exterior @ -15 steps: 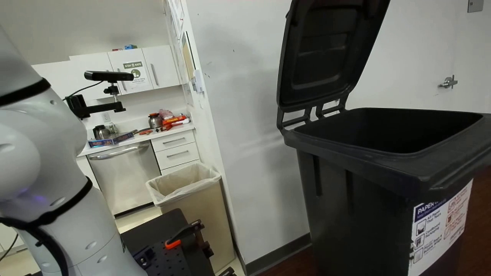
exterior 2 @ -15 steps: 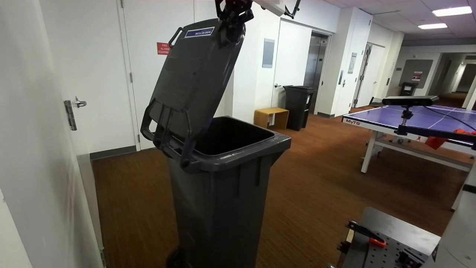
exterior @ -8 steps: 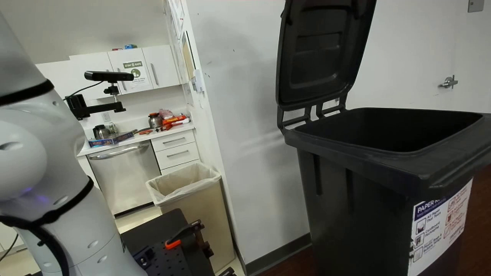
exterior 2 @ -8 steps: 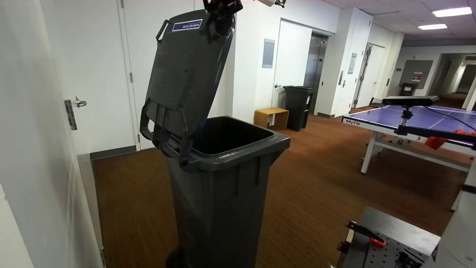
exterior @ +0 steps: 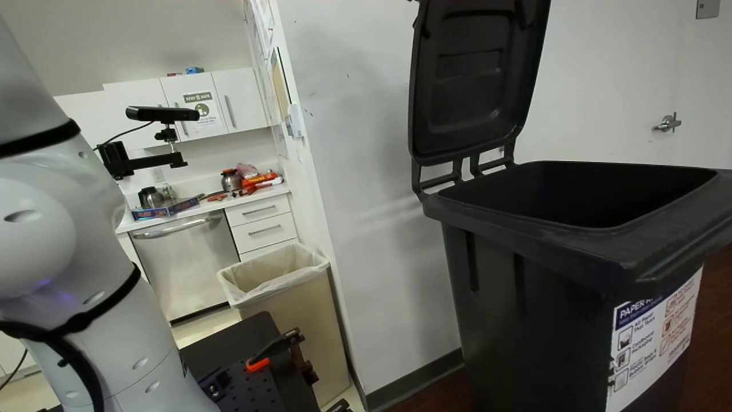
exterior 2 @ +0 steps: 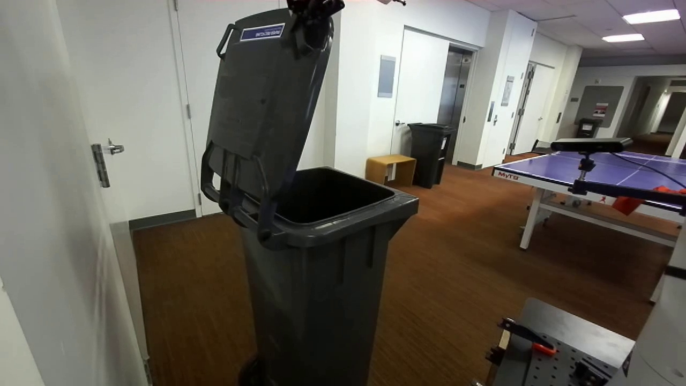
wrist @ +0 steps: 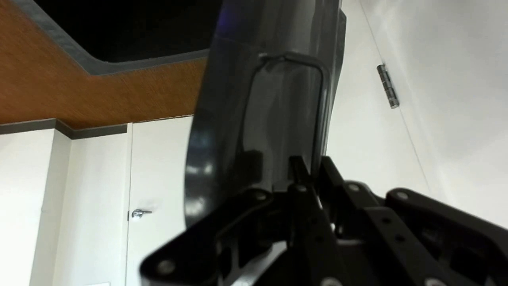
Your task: Open the lid of the black bin
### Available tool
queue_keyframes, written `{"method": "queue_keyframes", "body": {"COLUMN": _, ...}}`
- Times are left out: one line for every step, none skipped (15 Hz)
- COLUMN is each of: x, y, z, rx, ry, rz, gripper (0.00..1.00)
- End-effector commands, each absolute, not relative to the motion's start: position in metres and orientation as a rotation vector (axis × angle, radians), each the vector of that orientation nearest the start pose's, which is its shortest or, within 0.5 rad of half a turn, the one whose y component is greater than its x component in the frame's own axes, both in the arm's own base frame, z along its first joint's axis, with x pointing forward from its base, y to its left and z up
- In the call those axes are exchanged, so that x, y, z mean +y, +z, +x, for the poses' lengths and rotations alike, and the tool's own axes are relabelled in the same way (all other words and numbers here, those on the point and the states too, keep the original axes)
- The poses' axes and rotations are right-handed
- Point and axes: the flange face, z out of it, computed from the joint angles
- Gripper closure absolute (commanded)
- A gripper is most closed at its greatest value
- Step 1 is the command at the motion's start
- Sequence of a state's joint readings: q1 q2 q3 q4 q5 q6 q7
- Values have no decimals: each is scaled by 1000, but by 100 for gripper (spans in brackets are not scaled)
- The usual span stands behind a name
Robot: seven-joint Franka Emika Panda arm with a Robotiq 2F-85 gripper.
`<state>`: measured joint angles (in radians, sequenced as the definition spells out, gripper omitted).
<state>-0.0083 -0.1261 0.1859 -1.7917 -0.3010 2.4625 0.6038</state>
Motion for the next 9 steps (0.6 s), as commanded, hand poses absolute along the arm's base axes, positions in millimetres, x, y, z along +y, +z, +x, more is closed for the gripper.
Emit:
{"method": "queue_keyframes", "body": {"x": 158, "y": 682, "z": 580, "rx": 152, "ry": -1231, "rz": -2884, "gripper": 97}}
{"method": "queue_keyframes", "body": {"x": 171, "y": 683, "z": 580, "rx": 97, "ry": -1226, "rz": -2903, "gripper": 97}}
{"method": "queue_keyframes", "body": {"x": 183, "y": 683, "z": 581, "rx": 42, "ry": -1215, "rz": -2930, "gripper": 97}}
{"method": "queue_keyframes", "body": {"x": 196, "y": 682, "z": 582, "rx": -8, "ry": -1202, "rz": -2963, "gripper": 97}}
{"method": "queue_keyframes", "body": {"x": 205, "y": 680, "z": 584, "rx": -55, "ry": -1193, "rz": -2990, "gripper": 97}}
{"method": "queue_keyframes", "body": {"x": 216, "y": 678, "z": 585, "rx": -100, "ry": -1182, "rz": -3018, "gripper": 97}}
{"method": "queue_keyframes", "body": {"x": 225, "y": 677, "z": 586, "rx": -135, "ry": -1175, "rz": -3044, "gripper": 97}}
{"method": "queue_keyframes", "body": {"x": 234, "y": 674, "z": 587, "rx": -175, "ry": -1161, "rz": -3065, "gripper": 97}}
{"method": "queue_keyframes", "body": {"x": 243, "y": 671, "z": 588, "rx": -212, "ry": -1153, "rz": -3083, "gripper": 97}}
